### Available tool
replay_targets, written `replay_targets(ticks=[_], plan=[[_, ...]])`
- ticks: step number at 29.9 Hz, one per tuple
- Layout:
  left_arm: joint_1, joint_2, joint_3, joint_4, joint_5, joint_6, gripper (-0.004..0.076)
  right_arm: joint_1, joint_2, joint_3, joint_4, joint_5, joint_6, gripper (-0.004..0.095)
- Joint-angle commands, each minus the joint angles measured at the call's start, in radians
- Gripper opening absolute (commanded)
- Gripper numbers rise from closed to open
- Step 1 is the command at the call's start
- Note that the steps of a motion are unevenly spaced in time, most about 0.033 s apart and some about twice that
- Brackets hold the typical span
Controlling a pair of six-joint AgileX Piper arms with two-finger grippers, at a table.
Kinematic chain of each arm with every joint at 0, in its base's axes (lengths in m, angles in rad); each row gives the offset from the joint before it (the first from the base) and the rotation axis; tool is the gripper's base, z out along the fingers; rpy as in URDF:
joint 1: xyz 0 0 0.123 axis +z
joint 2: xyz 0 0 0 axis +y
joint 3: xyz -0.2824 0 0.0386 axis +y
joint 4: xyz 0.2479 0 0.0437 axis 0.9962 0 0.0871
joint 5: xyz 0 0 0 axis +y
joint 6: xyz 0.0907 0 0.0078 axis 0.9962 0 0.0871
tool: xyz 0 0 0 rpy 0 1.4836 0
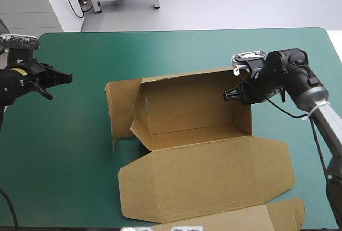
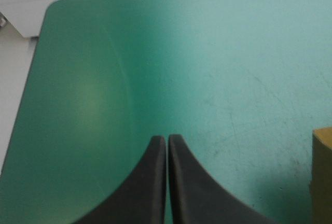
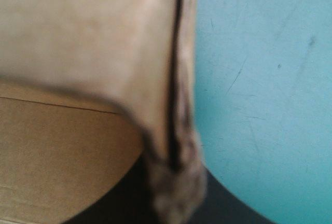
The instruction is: Fold the box
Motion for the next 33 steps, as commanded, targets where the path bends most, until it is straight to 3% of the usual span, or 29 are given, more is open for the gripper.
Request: replay_targets(ticks=[1, 9, 16, 19, 27, 33], plan=[[0.030, -0.019, 0.009, -0.085, -0.048, 0.061, -0.0001, 0.002, 0.024, -0.029, 0.033, 0.025, 0.002, 0.0000], [0.030, -0.013, 0.065, -0.081, -0.041, 0.064, -0.0001, 0.004, 0.121, -0.029, 0.057, -0.165, -0.005, 0.0042], [0.030, -0.001, 0.068, -0.089, -0.028, 0.064, -0.0001, 0.009, 0.137, -0.051, 0.052, -0.264, -0.015, 0.0387], [0.030, 0.005, 0.068, -0.089, -0.026, 0.064, -0.0001, 0.009, 0.134, -0.133, 0.016, -0.225, -0.031, 0.0433], [0.030, 0.006, 0.068, -0.089, -0.006, 0.064, -0.0001, 0.009, 0.134, -0.396, -0.059, 0.050, -0.031, 0.0419], [0.030, 0.006, 0.068, -0.089, 0.004, 0.054, -0.0001, 0.009, 0.138, -0.339, -0.036, 0.060, -0.021, 0.0419]])
